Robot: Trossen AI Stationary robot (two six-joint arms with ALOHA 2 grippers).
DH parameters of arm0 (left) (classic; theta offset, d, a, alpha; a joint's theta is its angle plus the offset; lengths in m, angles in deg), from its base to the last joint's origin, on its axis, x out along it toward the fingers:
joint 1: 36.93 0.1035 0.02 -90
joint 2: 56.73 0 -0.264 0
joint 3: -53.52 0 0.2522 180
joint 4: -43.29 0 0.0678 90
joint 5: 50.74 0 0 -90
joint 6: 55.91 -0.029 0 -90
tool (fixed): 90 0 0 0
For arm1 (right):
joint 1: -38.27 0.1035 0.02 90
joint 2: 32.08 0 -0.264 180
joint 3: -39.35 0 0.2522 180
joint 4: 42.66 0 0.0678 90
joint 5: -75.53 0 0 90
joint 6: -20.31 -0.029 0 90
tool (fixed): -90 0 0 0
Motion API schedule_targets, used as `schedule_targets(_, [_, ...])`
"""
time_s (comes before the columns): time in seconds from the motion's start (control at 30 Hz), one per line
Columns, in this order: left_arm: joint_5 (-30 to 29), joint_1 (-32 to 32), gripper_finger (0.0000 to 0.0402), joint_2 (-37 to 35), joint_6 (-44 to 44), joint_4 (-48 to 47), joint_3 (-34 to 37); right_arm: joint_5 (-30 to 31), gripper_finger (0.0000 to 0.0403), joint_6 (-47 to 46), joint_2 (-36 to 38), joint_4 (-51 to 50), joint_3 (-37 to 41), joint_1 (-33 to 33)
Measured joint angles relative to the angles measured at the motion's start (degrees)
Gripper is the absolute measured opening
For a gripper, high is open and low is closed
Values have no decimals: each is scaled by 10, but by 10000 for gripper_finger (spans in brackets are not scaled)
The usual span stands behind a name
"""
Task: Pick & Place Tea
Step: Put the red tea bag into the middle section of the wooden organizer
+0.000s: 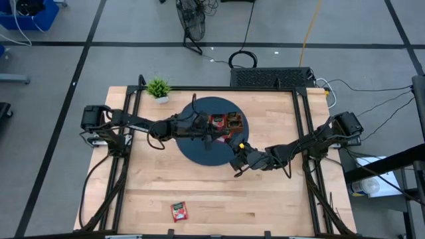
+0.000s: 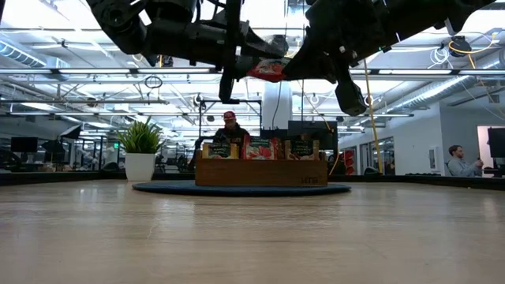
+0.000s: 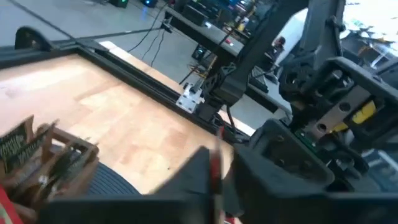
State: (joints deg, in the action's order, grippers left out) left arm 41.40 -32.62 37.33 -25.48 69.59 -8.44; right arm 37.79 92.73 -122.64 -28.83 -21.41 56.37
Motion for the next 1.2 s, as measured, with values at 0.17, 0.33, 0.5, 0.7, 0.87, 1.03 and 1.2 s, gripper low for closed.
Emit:
schedule_targets(0.17, [22,9,10,0,-111,-1,0,-21,0,-70,0,-13,0,0])
schedule_targets(0.33, [-1,1,5,1,-361,-1,1,-40,0,-252,1,-22,0,0])
schedule_targets(0.5, [-18,13,3,0,-443,12,1,-56,0,-429,7,-92,0,0])
schedule_targets(0.7, [7,50,2,0,-409,145,62,-179,0,-561,35,-190,1,-23])
schedule_targets(0.87, [7,60,2,17,-401,235,113,-246,0,-583,77,-210,-3,-69])
schedule_targets(1.03, [13,61,1,93,-429,328,114,-380,0,-619,114,-217,-5,-164])
schedule_targets(1.2, [13,63,1,151,-449,406,114,-460,26,-616,127,-255,-24,-238])
